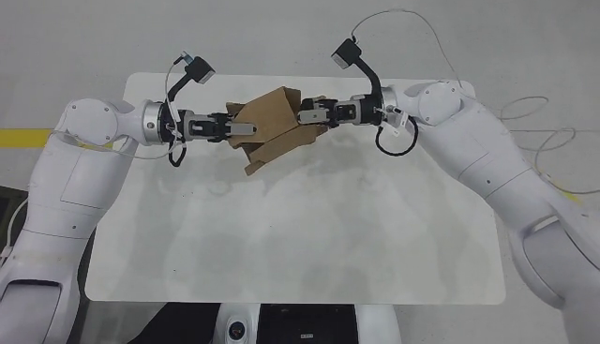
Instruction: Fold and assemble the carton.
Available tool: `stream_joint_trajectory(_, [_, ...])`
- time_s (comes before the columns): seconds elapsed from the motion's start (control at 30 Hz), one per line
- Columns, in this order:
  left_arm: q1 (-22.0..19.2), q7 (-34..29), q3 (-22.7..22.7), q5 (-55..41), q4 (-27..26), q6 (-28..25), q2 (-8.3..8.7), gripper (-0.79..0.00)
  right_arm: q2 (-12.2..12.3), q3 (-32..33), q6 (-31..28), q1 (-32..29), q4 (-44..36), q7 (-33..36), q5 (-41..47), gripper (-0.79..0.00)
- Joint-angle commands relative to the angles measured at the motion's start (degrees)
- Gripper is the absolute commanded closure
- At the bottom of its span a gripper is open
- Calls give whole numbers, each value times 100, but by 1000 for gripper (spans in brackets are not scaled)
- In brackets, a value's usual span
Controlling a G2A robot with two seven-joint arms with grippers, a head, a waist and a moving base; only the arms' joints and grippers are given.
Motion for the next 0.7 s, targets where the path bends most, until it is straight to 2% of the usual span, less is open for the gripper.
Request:
stream_joint_trajectory(0.0, [-6, 15, 5, 65, -34, -18, 2, 0, 13, 95, -5, 3, 50, -26, -127, -357])
stream_joint_trajectory(0.13, [3, 85, -9, 220, -73, -88, 15, 0, 75, 300, 65, 71, 130, -285, -680, -372])
stream_joint_trajectory(0.3, [16, 146, -28, 305, -65, -115, 23, 0, 220, 636, 150, 27, -150, -566, -1192, -379])
stream_joint_trajectory(0.47, [18, 129, -12, 269, -104, -112, 20, 0, 312, 811, 328, -225, -645, -255, -1189, -391])
stream_joint_trajectory(0.67, [22, 76, 3, 175, -178, -78, 20, 0, 255, 804, 509, -383, -830, -86, -1267, -425])
